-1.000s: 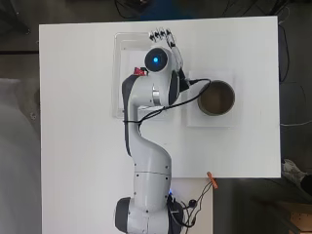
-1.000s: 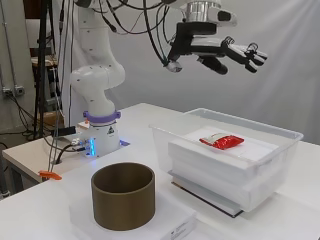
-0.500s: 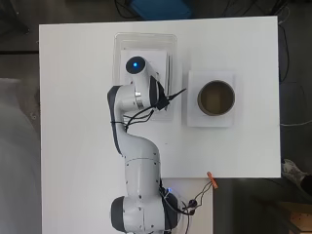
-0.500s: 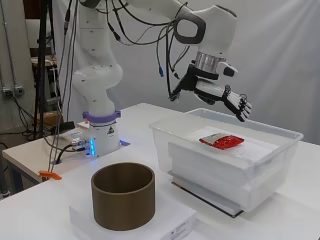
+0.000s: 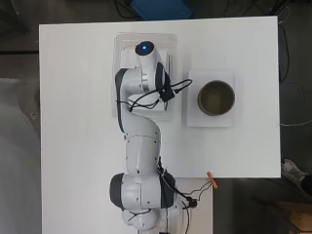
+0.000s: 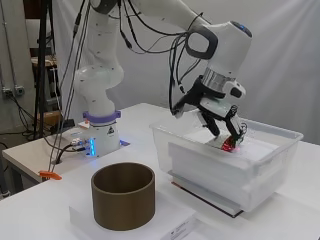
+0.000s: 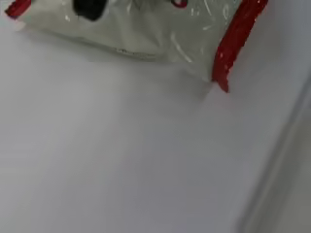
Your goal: Teleoperate dual arm-hand system to remove items from a box
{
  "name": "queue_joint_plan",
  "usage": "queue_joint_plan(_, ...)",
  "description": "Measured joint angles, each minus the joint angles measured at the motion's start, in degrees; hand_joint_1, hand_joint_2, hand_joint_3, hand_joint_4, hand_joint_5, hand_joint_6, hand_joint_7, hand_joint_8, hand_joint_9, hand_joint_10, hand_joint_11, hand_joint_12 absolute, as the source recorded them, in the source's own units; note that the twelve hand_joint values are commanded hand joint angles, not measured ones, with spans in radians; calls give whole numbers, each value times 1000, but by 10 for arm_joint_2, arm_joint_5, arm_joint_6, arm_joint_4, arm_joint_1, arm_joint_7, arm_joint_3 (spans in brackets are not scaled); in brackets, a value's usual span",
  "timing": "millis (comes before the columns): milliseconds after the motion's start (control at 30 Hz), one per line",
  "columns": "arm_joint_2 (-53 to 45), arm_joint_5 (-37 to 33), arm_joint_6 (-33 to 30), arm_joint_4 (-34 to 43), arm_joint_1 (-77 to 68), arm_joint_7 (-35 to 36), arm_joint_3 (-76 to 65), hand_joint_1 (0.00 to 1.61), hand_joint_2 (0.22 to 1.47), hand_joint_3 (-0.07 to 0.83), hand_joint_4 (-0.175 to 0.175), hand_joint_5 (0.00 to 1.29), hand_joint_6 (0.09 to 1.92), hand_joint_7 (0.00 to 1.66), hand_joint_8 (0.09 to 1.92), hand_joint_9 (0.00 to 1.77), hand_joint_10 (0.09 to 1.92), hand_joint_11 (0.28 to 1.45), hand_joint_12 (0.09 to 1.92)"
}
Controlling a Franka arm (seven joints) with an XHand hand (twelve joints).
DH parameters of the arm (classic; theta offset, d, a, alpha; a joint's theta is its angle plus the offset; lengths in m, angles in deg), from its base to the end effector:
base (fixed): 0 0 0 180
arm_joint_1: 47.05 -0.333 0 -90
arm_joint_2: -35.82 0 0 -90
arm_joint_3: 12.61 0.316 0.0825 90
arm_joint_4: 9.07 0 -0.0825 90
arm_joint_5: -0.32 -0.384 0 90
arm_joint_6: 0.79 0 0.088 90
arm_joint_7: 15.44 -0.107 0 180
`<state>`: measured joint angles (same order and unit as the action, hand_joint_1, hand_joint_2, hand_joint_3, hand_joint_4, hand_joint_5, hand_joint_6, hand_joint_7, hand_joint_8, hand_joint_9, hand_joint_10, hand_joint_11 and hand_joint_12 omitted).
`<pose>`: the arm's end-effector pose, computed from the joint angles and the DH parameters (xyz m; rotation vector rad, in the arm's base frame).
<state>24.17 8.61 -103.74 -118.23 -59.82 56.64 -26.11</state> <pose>0.5677 -0.0148 0.3756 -2.4370 -1.8469 0.5487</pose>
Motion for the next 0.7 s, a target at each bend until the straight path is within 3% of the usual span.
queue_joint_plan(67, -1, 5, 1, 14, 2, -11, -7, 516, 843, -17, -7, 141, 148, 198, 215, 355, 270, 495, 187)
queue_joint_plan(100, -2, 15, 1, 13, 2, -23, -7, 457, 828, -9, 1, 86, 87, 146, 112, 307, 157, 484, 100)
queue_joint_plan(167, -13, 43, 19, 7, 2, -58, -2, 371, 815, -4, 4, 23, 87, 98, 87, 274, 87, 482, 87)
queue_joint_plan(200, -21, 52, 35, 8, 2, -75, 0, 710, 939, 3, -15, 279, 459, 342, 462, 536, 411, 619, 103)
queue_joint_plan(233, -30, 60, 54, 15, 2, -92, 3, 874, 1060, 8, -8, 497, 855, 532, 1064, 750, 1011, 720, 677)
queue_joint_plan(267, -38, 63, 72, 27, 4, -107, 4, 937, 1127, 4, 50, 653, 1051, 700, 1476, 960, 1435, 826, 1202)
queue_joint_plan(300, -41, 59, 84, 42, 7, -115, 2, 958, 1159, 1, 103, 744, 1139, 794, 1676, 1065, 1678, 866, 1530)
queue_joint_plan(333, -41, 48, 88, 55, 10, -111, 0, 964, 1175, 1, 132, 788, 1182, 834, 1748, 1094, 1804, 862, 1701)
queue_joint_plan(400, -42, 15, 89, 69, 14, -70, -2, 1116, 1213, 2, -64, 765, 1277, 801, 1535, 1055, 1834, 787, 1779)
queue_joint_plan(433, -41, 8, 89, 67, 16, -48, -3, 1155, 1224, 2, -118, 753, 1303, 787, 1473, 1030, 1807, 752, 1768)
queue_joint_plan(467, -40, 6, 89, 61, 17, -32, -3, 1177, 1233, 2, -148, 741, 1244, 788, 1506, 1011, 1785, 728, 1756)
queue_joint_plan(533, -27, 3, 84, 44, 20, -17, -4, 1196, 1241, 1, -170, 727, 1165, 802, 1551, 1002, 1716, 703, 1728)
queue_joint_plan(633, 28, -18, 78, 32, 25, -12, -9, 1211, 1224, -2, -175, 744, 1099, 851, 1488, 1021, 1528, 675, 1633)
queue_joint_plan(700, 88, -22, 80, 29, 10, -16, -34, 1270, 1180, -2, -157, 763, 1083, 903, 1279, 1049, 1279, 639, 1463)
